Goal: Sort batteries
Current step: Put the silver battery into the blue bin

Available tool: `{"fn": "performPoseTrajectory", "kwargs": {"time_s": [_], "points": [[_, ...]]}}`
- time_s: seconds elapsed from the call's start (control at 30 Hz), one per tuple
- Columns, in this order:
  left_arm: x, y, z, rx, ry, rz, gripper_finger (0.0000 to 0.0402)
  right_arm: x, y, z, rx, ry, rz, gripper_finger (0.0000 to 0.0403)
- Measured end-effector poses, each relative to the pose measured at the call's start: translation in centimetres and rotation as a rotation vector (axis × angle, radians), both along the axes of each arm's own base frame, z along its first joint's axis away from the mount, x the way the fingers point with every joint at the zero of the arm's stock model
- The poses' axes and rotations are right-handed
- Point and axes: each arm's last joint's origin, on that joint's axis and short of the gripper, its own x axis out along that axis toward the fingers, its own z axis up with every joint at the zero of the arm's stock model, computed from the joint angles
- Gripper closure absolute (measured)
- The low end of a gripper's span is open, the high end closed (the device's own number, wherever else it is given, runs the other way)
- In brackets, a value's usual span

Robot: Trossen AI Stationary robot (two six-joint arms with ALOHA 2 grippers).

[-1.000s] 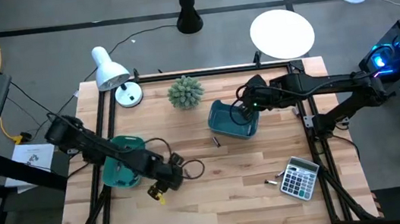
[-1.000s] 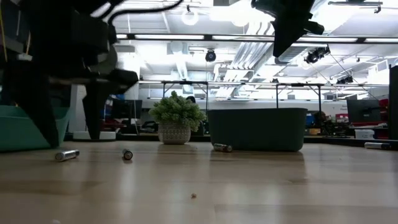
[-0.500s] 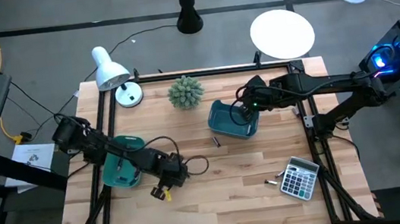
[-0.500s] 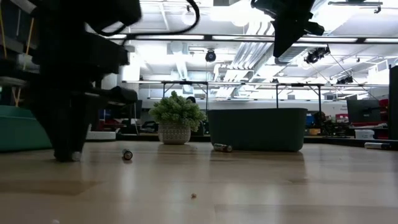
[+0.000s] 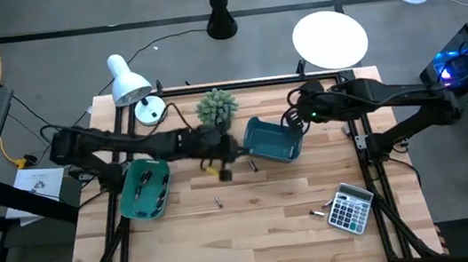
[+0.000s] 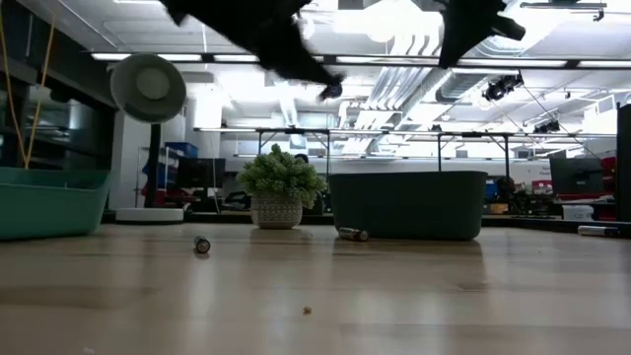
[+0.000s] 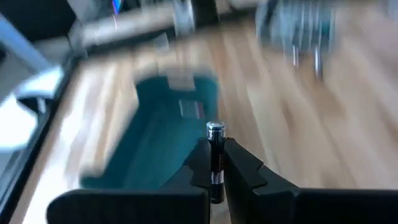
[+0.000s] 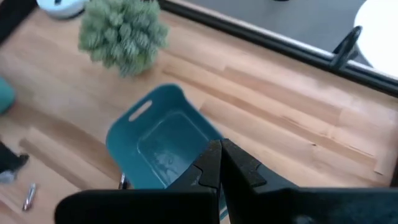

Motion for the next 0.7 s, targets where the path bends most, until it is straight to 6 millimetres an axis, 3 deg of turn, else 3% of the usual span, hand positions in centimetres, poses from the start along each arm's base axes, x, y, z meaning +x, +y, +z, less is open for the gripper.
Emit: {"fn": "performPoseTrajectory", "kwargs": {"time_s": [0.1, 0.2, 0.3, 0.43, 0.57, 0.7], "points": [[2.0, 1.9, -0.7, -0.055, -0.141, 0.048, 0.0392, -0.6, 0.0, 0.4, -0.008, -0.023, -0.01, 0.0403], [3.5, 3.4, -2.2, -0.024, -0.148, 0.137, 0.0371, -0.7, 0.0, 0.6, -0.005, -0.038, -0.023, 0.0403], [5.1, 4.2, -2.3, -0.014, -0.145, 0.169, 0.0328, -0.7, 0.0, 0.6, -0.01, -0.041, -0.029, 0.0403], [6.3, 4.2, -0.9, -0.024, -0.12, 0.168, 0.0269, -0.7, 0.0, 0.6, -0.012, -0.04, -0.031, 0.0403], [5.1, 3.4, 1.6, -0.078, -0.003, 0.164, 0.0228, -0.8, 0.0, 0.5, -0.015, -0.032, -0.032, 0.0403], [2.0, 1.5, 2.6, -0.151, 0.174, 0.035, 0.0213, -0.8, -0.1, 0.4, -0.022, -0.026, -0.035, 0.0403]]}}
